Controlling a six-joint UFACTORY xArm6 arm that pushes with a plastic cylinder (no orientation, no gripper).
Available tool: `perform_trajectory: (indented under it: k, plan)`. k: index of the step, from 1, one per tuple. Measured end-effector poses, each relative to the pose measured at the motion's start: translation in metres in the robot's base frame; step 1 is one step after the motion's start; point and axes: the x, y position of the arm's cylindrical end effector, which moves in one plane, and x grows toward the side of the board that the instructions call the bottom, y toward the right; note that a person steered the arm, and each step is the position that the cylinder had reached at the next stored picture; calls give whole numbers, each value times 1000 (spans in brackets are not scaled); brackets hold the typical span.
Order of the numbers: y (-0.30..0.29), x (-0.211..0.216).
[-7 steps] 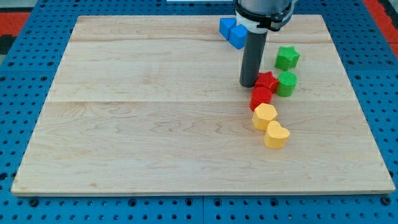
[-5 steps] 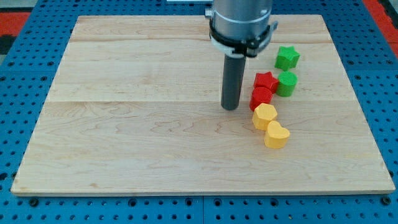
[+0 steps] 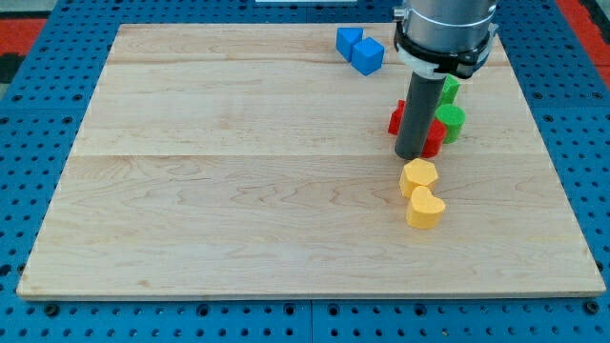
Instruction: Move the red circle to the bottom side of the green circle
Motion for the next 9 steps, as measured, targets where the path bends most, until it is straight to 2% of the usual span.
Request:
perform_trajectory:
  k: [9]
  plan:
    - [54, 4]
